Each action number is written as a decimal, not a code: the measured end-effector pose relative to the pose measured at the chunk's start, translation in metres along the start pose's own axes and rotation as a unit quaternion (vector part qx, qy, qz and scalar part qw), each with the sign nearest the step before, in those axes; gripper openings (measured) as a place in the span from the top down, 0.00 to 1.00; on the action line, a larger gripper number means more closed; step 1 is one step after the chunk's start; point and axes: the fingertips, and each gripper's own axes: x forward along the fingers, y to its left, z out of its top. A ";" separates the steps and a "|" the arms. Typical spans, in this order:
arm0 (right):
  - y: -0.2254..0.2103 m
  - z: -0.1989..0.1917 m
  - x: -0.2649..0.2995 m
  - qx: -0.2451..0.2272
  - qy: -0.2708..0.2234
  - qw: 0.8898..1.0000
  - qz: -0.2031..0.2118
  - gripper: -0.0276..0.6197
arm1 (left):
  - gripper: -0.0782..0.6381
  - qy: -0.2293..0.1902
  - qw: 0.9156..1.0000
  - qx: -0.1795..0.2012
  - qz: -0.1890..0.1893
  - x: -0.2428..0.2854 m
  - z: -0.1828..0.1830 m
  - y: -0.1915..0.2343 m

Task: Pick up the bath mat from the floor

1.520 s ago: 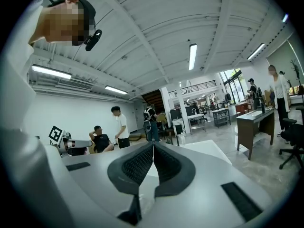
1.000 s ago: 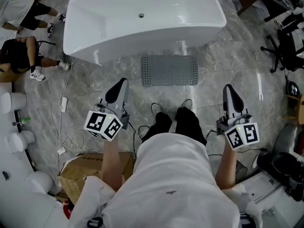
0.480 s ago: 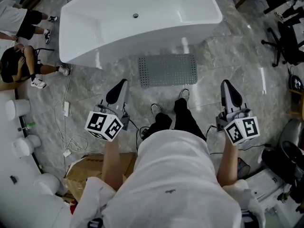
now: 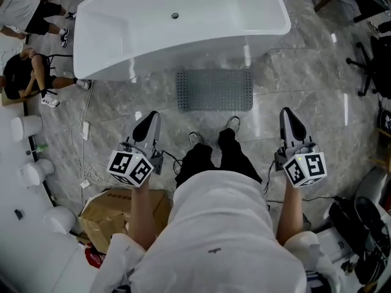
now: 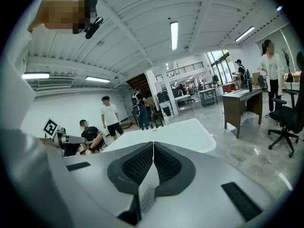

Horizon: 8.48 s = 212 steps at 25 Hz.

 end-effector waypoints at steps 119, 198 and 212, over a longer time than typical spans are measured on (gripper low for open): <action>-0.251 -0.709 0.340 0.013 0.518 0.855 -0.032 0.87 | 0.79 0.427 0.898 -0.102 0.030 0.369 -0.634 0.354; 0.100 0.357 0.153 -0.190 -0.230 0.954 -0.004 0.90 | 0.82 -0.297 0.944 0.086 0.116 -0.106 0.377 0.206; 0.119 0.388 0.099 -0.212 -0.285 0.935 -0.001 0.90 | 0.82 -0.347 0.924 0.103 0.123 -0.158 0.396 0.182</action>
